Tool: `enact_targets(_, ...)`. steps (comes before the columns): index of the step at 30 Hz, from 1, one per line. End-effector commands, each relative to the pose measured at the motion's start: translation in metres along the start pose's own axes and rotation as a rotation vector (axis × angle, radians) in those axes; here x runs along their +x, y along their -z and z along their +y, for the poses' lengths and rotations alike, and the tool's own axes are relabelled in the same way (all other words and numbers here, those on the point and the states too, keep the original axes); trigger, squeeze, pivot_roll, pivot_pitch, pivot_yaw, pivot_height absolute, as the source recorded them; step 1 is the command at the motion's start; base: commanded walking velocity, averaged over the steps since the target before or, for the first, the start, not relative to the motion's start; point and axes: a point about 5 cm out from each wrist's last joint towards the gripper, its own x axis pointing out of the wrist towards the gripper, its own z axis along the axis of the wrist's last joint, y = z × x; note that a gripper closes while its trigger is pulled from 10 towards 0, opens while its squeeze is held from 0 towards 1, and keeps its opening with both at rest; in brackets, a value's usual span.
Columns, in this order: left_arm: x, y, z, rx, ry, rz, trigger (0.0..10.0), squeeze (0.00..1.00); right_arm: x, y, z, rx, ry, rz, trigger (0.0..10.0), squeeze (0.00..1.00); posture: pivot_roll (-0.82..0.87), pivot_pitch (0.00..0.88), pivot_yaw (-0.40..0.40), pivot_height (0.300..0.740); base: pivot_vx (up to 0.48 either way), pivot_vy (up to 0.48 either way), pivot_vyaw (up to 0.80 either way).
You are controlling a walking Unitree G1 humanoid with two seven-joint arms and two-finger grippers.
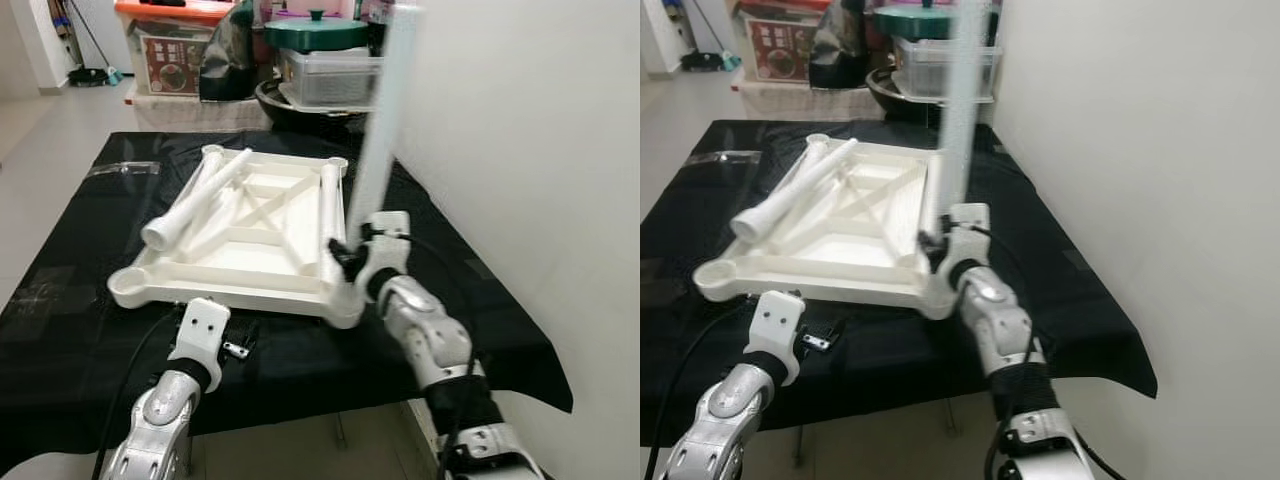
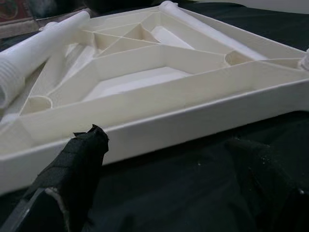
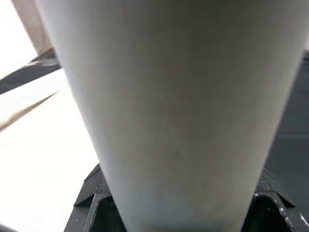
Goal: Building children table
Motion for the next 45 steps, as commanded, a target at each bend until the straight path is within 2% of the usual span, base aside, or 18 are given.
enact_targets(1, 0.000, 0.003, -0.003, -0.005, 0.010, 0.014, 10.0, 0.00, -0.001, 0.003, -0.001, 0.032, 0.012, 0.011, 0.0, 0.00, 0.13, 0.000, -0.092, 0.740, 0.000, 0.000, 0.00)
enact_targets(3, -0.001, 0.003, -0.001, -0.006, 0.006, 0.016, 10.0, 0.00, -0.006, 0.005, -0.019, 0.029, 0.201, 0.013, 0.0, 0.00, 0.13, 0.000, -0.095, 0.740, 0.000, 0.000, 0.00)
enact_targets(4, -0.001, 0.004, -0.003, -0.006, 0.011, 0.019, 10.0, 0.00, -0.012, 0.008, -0.013, 0.034, 0.227, 0.019, 10.0, 0.00, 0.12, 0.000, -0.083, 0.740, 0.000, 0.000, 0.00)
enact_targets(11, -0.001, 0.004, -0.005, -0.004, 0.019, 0.020, 10.0, 0.00, -0.013, 0.003, 0.026, 0.114, -0.015, -0.026, 10.0, 0.00, 0.12, 0.000, -0.083, 0.740, 0.000, 0.000, 0.00)
enact_targets(12, 0.000, 0.004, -0.002, -0.001, 0.014, 0.020, 10.0, 0.00, -0.012, -0.009, 0.030, 0.132, -0.100, -0.082, 10.0, 1.00, 0.12, 0.000, -0.084, 0.740, 0.000, 0.000, 0.00)
enact_targets(16, 0.000, 0.005, 0.001, 0.004, 0.006, 0.022, 10.0, 0.00, -0.006, -0.026, 0.032, 0.099, -0.259, -0.112, 10.0, 1.00, 0.12, 0.000, -0.086, 0.740, 0.000, 0.000, 0.00)
enact_targets(17, 0.001, 0.005, 0.002, 0.005, 0.004, 0.021, 10.0, 0.00, -0.005, -0.037, 0.033, 0.074, -0.354, -0.125, 10.0, 0.79, 0.13, 0.000, -0.091, 0.740, 0.000, 0.000, 0.00)
enact_targets(18, 0.001, 0.004, 0.001, 0.003, 0.002, 0.017, 10.0, 0.00, -0.008, -0.048, 0.037, 0.035, -0.507, -0.155, 10.0, 0.00, 0.14, 0.000, -0.098, 0.740, 0.000, 0.000, 0.00)
enact_targets(25, 0.000, 0.003, 0.001, 0.001, -0.004, 0.014, 10.0, 0.00, -0.019, -0.055, 0.049, -0.131, -0.871, -0.155, 10.0, 0.00, 0.15, 0.000, -0.102, 0.740, 0.000, 0.000, 0.00)
enact_targets(28, 0.002, 0.004, 0.000, 0.002, -0.003, 0.014, 10.0, 0.00, -0.025, -0.033, 0.057, -0.220, -1.093, -0.052, 10.0, 0.00, 0.15, 0.000, -0.103, 0.740, 0.000, 0.000, 0.00)
enact_targets(29, 0.003, 0.003, -0.001, 0.002, -0.001, 0.013, 10.0, 0.00, -0.028, -0.026, 0.061, -0.227, -1.144, -0.025, 8.5, 0.00, 0.15, 0.000, -0.107, 0.740, 0.000, 0.000, 0.00)
enact_targets(31, 0.003, 0.003, -0.002, 0.003, 0.002, 0.012, 10.0, 0.00, -0.029, -0.023, 0.063, -0.227, -1.168, -0.011, 8.5, 0.00, 0.16, 0.000, -0.108, 0.740, 0.000, 0.000, 0.00)
enact_targets(32, 0.003, 0.002, -0.001, 0.003, 0.000, 0.010, 10.0, 0.00, -0.028, -0.021, 0.066, -0.212, -1.173, -0.008, 2.3, 0.00, 0.16, 0.000, -0.112, 0.740, 0.000, 0.000, 0.00)
enact_targets(33, 0.003, 0.002, 0.000, 0.003, -0.003, 0.011, 10.0, 0.00, -0.025, -0.021, 0.068, -0.188, -1.168, -0.012, 0.0, 0.00, 0.16, 0.000, -0.113, 0.740, 0.000, 0.000, 0.00)
enact_targets(40, 0.000, 0.005, 0.003, 0.002, -0.013, 0.017, 10.0, 0.00, -0.009, -0.018, 0.063, -0.153, -1.003, -0.005, 0.0, 0.00, 0.15, 0.000, -0.112, 0.740, 0.000, 0.000, 0.00)
enact_targets(41, -0.001, 0.006, 0.002, 0.002, -0.013, 0.021, 10.0, 0.00, 0.004, -0.013, 0.052, -0.147, -0.796, 0.021, 0.0, 0.00, 0.15, 0.000, -0.112, 0.740, 0.000, 0.000, 0.00)
enact_targets(42, -0.001, 0.006, 0.002, 0.002, -0.013, 0.021, 10.0, 0.00, 0.004, -0.013, 0.052, -0.147, -0.796, 0.021, 0.0, 0.00, 0.15, 0.000, -0.112, 0.740, 0.000, 0.000, 0.00)
enact_targets(45, -0.001, 0.006, -0.002, -0.002, -0.002, 0.022, 10.0, 0.00, 0.021, 0.007, -0.003, -0.019, -0.090, 0.115, 0.0, 0.00, 0.15, 0.000, -0.107, 0.740, 0.000, 0.000, 0.00)
